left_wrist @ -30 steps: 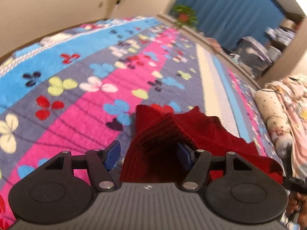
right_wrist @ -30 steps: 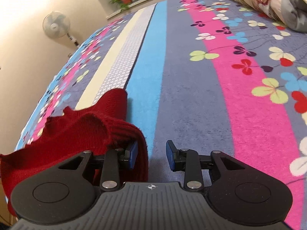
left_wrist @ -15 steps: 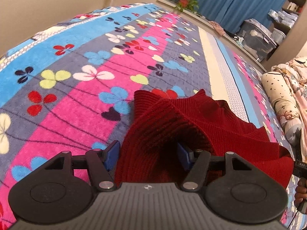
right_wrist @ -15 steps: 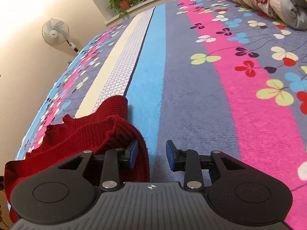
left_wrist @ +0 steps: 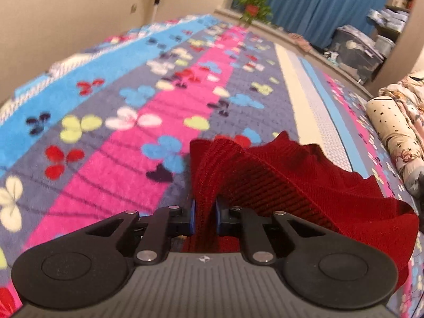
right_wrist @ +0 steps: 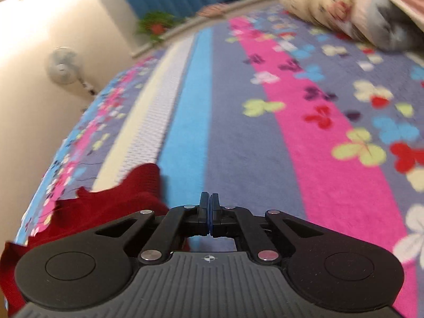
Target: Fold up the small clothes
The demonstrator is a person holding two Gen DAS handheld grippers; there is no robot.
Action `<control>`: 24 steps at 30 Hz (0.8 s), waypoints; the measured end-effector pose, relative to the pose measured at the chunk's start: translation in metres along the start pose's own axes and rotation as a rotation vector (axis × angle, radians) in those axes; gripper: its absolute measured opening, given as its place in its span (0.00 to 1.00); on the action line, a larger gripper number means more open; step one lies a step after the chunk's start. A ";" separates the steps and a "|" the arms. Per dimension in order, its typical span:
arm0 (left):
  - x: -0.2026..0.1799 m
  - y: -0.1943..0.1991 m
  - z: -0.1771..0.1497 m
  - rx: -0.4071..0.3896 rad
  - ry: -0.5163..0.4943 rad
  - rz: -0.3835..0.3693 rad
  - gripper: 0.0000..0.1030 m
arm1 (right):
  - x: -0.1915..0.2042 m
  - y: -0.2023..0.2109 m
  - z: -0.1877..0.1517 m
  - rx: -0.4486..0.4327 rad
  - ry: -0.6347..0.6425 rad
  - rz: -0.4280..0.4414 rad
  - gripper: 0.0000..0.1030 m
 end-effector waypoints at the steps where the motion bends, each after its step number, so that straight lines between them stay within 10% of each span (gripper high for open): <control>1: 0.002 -0.002 -0.002 0.018 0.018 -0.008 0.16 | -0.001 -0.001 -0.001 0.015 -0.022 0.015 0.03; 9: 0.002 -0.006 -0.007 0.054 0.029 -0.034 0.52 | 0.009 -0.006 -0.011 0.095 -0.034 0.082 0.41; 24: 0.004 -0.009 -0.002 0.031 0.012 0.000 0.53 | 0.029 -0.013 -0.034 0.223 0.106 0.153 0.61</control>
Point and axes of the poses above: each gripper's, at about its wrist camera, not at the fingertips, and y roughly against the way its jaws point, x to its left, z to its top, the point moved 8 cm from there along -y, roughly the way its jaws point, and after that the axes turned 9 degrees about -x, right-handed, at the moved point
